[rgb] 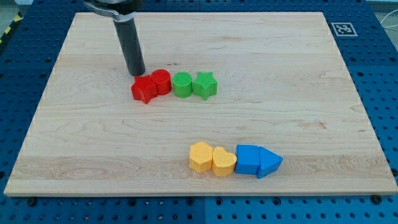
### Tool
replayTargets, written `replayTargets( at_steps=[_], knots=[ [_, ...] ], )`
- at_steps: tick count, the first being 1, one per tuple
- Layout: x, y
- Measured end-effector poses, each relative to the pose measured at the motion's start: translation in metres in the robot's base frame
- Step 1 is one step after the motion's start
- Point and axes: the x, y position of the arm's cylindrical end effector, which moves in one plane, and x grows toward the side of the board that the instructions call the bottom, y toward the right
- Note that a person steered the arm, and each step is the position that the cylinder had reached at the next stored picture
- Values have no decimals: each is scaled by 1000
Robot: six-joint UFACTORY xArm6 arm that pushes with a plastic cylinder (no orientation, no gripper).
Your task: Move the green circle down a bit
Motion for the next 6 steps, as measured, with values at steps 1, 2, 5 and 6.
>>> replayTargets(
  at_steps=[1,2,5,6],
  knots=[
    [11,16],
    [27,31],
    [3,57],
    [12,85]
  ],
)
